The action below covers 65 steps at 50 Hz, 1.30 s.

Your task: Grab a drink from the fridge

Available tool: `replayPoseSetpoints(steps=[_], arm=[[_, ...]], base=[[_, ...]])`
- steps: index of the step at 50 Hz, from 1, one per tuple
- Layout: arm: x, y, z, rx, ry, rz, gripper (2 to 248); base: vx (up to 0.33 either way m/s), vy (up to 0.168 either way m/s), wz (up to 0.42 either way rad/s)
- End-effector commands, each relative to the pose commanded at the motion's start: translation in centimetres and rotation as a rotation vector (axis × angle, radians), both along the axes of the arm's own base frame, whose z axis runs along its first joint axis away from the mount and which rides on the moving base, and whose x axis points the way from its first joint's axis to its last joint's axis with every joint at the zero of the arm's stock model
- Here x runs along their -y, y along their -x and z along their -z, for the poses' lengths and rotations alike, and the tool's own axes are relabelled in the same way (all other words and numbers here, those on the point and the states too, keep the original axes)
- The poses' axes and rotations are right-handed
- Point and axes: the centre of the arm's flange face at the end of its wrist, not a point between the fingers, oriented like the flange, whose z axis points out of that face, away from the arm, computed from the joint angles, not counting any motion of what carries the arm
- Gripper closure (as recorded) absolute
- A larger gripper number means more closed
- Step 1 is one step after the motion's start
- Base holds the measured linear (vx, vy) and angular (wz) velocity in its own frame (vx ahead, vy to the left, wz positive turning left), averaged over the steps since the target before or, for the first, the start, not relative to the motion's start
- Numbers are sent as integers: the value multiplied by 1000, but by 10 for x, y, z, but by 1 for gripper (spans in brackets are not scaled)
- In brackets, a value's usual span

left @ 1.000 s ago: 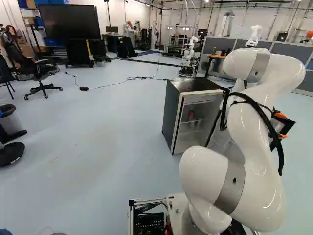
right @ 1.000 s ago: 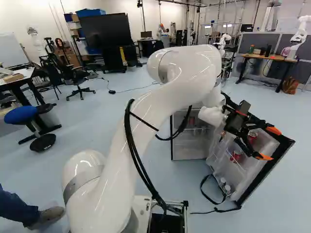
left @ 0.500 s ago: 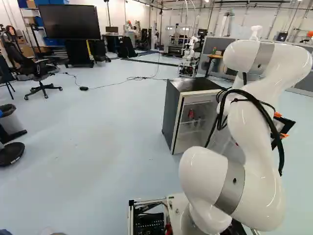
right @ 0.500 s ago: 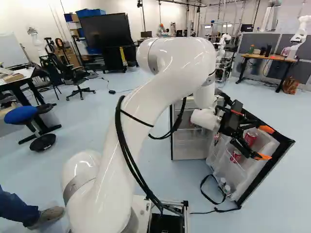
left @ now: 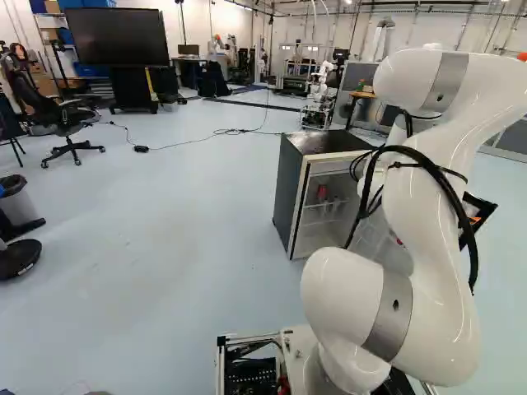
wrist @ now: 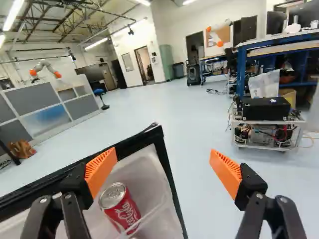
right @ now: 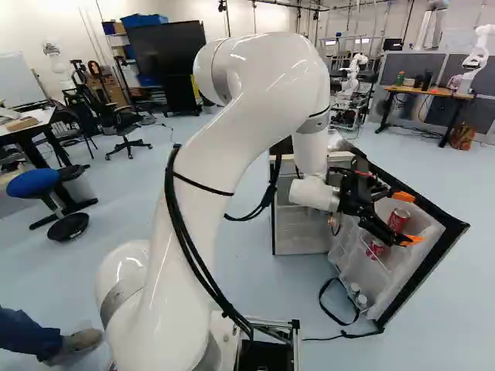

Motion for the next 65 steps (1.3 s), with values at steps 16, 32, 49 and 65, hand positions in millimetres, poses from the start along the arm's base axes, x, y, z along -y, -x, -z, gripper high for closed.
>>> replayPoseSetpoints(steps=[16, 32, 49, 65], arm=[[-30, 12, -7, -53, -4, -157, 3], [-48, 25, -13, -95, 0, -313, 3], [-54, 23, -16, -122, 19, -476, 3], [-59, 10, -9, -149, 30, -642, 3]], base=[[0, 0, 0], [0, 0, 0], [0, 0, 0], [0, 0, 0]])
